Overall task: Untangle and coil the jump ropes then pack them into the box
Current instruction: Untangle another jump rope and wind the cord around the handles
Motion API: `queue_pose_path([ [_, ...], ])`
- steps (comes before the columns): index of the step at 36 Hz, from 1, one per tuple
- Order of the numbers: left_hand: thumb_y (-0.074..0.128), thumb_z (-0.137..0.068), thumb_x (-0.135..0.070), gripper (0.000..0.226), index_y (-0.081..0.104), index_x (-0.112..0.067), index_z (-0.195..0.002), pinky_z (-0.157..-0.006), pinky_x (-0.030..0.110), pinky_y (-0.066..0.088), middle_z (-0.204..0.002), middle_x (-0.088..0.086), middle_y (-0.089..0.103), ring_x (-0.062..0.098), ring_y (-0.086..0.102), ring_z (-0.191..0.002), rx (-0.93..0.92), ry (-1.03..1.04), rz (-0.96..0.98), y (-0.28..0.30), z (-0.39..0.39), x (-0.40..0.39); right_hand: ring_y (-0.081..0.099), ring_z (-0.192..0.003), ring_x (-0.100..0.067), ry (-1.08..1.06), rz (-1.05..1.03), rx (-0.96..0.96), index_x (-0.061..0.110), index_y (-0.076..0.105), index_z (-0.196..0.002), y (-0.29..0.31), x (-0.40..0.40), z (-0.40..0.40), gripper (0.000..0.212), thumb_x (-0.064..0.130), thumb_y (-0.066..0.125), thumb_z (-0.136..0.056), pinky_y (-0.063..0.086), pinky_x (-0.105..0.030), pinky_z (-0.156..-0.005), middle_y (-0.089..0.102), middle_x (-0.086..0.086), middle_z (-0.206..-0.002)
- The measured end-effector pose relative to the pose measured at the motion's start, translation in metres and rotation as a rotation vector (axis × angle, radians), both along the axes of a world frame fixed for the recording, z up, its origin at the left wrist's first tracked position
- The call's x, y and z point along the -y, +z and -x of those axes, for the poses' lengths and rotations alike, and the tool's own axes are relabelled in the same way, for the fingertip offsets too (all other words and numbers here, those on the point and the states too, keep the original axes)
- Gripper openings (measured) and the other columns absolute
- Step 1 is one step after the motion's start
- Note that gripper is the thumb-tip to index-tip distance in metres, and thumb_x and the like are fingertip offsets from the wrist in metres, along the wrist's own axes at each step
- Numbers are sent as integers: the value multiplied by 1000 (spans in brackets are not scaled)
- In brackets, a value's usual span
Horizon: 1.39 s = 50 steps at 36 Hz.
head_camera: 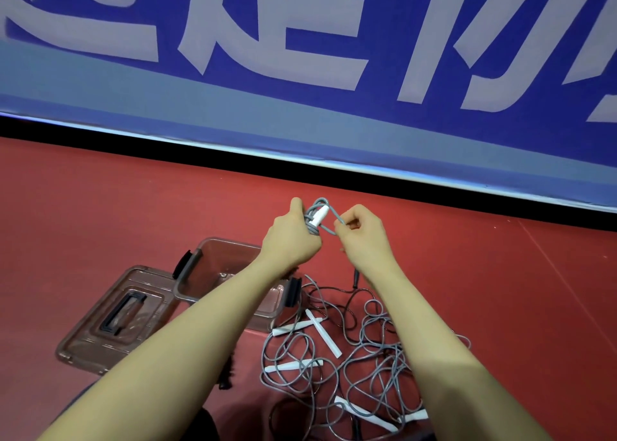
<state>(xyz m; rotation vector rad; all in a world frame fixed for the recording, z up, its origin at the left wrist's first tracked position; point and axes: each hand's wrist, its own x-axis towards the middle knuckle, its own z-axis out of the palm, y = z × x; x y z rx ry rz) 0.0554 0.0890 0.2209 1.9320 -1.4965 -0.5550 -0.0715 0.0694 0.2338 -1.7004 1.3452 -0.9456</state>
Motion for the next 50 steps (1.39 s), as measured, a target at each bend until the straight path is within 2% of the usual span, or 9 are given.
queue_pose_path([
  [6, 61, -77, -5, 29, 41, -12, -97, -42, 21, 40, -68, 5, 53, 12, 48, -42, -318, -127, 45, 7, 0, -2, 47, -55, -17, -144, -68, 244, 10, 44, -74, 1, 0, 1, 18, -2, 46, -87, 50, -33, -54, 44, -5, -67],
  [10, 61, -77, -1, 30, 42, -17, -94, -46, 27, 45, -72, 8, 54, 23, 55, -48, -458, -171, 103, 10, 3, -3, 49, -52, -15, -134, -45, 295, 15, 54, -93, 3, 1, 4, 28, -8, 40, -86, 49, -24, -47, 47, -7, -74],
  [15, 61, -79, -5, 32, 42, -10, -104, -43, 21, 42, -75, 6, 57, 21, 57, -51, -434, -92, 111, 13, 5, -2, 55, -69, -26, -117, 196, 105, 27, 59, -73, -1, 5, 3, 36, -6, 45, -81, 53, -34, -59, 54, -11, -89],
  [22, 60, -79, -4, 31, 42, -7, -104, -41, 20, 42, -77, 8, 58, 18, 54, -48, -427, -28, 91, 10, -8, 3, 48, -80, -22, -52, 527, -320, 11, 58, -87, 1, -8, 2, 19, 0, 43, -88, 39, -35, -59, 46, -1, -95],
  [27, 63, -78, -4, 34, 41, -9, -104, -47, 24, 43, -73, 6, 57, 20, 52, -50, -366, -257, -121, 8, -5, -1, 50, -77, -15, -202, 540, 89, 12, 59, -91, 4, -3, 4, 27, -8, 41, -85, 45, -32, -71, 48, -3, -94],
  [31, 67, -78, -8, 40, 35, -11, -102, -55, 30, 44, -73, 6, 56, 19, 50, -56, -297, -320, -219, 5, -4, 0, 64, -82, -17, -173, 152, 410, 23, 53, -98, 11, -2, 1, 22, 3, 48, -94, 52, -29, -73, 66, -4, -90],
  [35, 71, -73, -8, 43, 35, -14, -94, -49, 25, 41, -70, 2, 56, 14, 48, -49, -317, -270, -122, 4, -6, -1, 67, -69, -14, -181, -91, 579, 8, 64, -83, 17, -1, 0, 26, 16, 47, -99, 59, -26, -64, 69, -6, -75],
  [42, 60, -82, -27, 33, 53, -25, -114, -66, 33, 44, -102, -4, 57, 21, 55, -89, 218, -206, 271, -3, -3, -5, 67, -58, -12, -301, -101, 699, 8, 63, -73, 21, 4, 1, 33, 18, 47, -100, 55, -26, -54, 67, -4, -62],
  [50, 57, -86, -41, 34, 44, -16, -105, -62, 31, 36, -88, 0, 47, 31, 55, -84, 552, -195, 177, -6, 8, -6, 66, -55, -19, -375, -139, 635, 5, 63, -66, 16, 3, 3, 37, 21, 51, -97, 52, -28, -48, 65, -11, -61],
])
